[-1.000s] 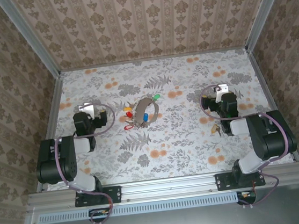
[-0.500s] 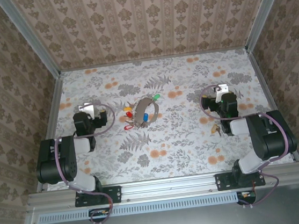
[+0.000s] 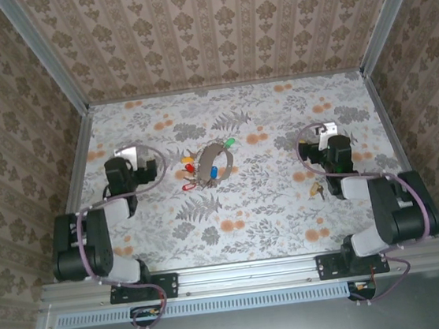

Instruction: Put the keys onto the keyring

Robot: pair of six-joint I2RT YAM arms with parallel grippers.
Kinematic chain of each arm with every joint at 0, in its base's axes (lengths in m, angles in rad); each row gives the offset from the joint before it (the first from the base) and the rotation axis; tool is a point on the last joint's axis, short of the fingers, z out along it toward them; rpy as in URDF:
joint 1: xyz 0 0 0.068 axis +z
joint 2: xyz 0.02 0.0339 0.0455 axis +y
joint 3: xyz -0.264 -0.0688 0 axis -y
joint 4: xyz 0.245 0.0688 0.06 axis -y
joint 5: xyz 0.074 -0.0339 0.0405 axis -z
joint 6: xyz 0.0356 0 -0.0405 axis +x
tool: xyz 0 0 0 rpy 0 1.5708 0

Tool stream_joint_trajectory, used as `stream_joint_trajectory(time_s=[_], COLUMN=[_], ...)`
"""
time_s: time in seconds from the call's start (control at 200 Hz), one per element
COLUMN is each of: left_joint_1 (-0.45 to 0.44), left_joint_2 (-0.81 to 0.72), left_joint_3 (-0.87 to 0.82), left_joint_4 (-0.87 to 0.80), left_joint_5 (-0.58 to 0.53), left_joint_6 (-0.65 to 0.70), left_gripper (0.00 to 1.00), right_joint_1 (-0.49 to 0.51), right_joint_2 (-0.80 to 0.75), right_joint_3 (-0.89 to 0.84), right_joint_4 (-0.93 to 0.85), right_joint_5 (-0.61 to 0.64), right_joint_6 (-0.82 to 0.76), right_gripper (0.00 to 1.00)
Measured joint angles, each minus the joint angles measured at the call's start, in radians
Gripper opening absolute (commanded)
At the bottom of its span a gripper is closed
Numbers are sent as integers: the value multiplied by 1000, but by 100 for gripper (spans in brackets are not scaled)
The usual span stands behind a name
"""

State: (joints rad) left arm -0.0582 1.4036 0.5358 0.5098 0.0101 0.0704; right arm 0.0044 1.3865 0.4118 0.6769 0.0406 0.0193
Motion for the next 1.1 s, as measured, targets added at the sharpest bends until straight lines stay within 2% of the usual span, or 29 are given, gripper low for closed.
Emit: stream_joint_trajectory(time_s=[0.125,0.24,0.355,0.425,0.475,0.545,0.655,0.75,0.87,1.1], left_joint_1=[-90,-105,-92,-77,-77,-82,-98,-105,-106,-106], left_joint_2=[-170,-289,-350,-371,-370,-344,-279,-233,-174,-93], left_joint_3=[130,263,364,373,367,346,316,299,312,381], left_joint_4=[-143,-327,-482,-542,-570,-595,-649,-696,-768,-870], left_joint_5=[-3,-4,-24,4,36,101,154,157,130,117], left_joint_6=[-50,-137,-243,-270,-285,-290,-288,-297,-325,-337], left_gripper=[100,100,100,100,100,100,100,100,100,100], right_joint_1=[0,-6,-13,30,102,223,421,550,631,711], right_joint_2=[-224,-371,-486,-506,-480,-415,-286,-149,41,380], right_joint_3=[77,237,289,296,308,321,346,424,578,837], right_joint_4=[-183,-444,-610,-709,-786,-864,-948,-999,-1011,-1031], right_joint_5=[39,148,149,132,119,100,75,58,42,-61], right_joint_6=[73,263,385,439,473,539,668,758,814,835], right_gripper=[100,99,90,80,68,60,59,60,52,48])
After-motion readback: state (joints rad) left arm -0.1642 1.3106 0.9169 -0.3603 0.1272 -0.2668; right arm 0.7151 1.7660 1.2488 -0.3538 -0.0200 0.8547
